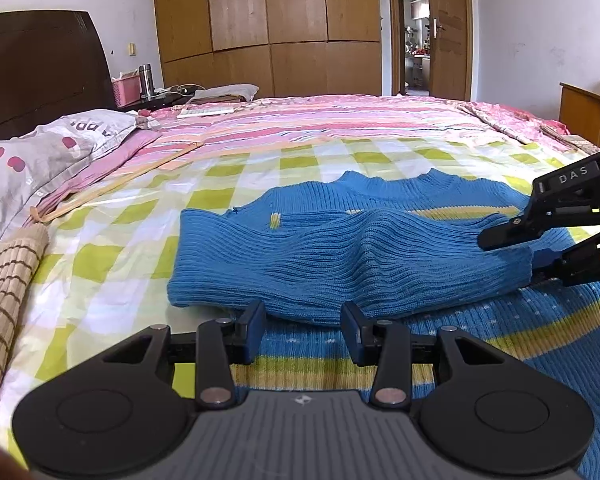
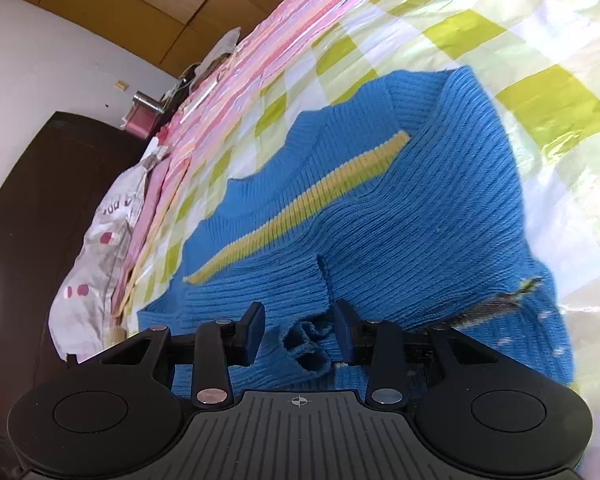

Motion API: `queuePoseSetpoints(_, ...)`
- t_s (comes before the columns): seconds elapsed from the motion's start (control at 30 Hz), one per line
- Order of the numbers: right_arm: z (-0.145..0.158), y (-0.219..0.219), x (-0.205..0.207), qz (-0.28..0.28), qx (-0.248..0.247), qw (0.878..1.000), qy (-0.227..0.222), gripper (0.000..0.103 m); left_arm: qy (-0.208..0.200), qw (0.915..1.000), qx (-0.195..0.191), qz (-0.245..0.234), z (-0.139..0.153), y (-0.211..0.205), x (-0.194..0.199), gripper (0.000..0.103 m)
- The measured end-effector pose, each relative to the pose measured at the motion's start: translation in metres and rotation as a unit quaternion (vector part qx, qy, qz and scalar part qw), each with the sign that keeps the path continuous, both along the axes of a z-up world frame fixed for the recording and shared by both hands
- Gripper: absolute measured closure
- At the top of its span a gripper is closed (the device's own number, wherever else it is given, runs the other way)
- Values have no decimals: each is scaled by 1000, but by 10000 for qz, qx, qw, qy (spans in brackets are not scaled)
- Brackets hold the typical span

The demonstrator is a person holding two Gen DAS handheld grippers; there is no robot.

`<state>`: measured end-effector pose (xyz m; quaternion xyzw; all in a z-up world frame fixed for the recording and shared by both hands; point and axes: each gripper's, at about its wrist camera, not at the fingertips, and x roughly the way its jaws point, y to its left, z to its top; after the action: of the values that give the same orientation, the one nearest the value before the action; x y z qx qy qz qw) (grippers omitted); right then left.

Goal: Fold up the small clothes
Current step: 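Fold the sweater side over the body with the right gripper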

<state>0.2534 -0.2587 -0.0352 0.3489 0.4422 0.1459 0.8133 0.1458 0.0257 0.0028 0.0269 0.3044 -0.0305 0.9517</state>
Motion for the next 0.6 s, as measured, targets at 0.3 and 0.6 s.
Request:
queuePoseSetpoints(0.3,13,1,7,93,381,9990,-218,96,-103,9999,128,-55,9,-4,5,56)
queuePoseSetpoints(0.6,62,-53,-10,-437,242,9942,-949,96,-382,9992,93,-78,26,-14,21,56)
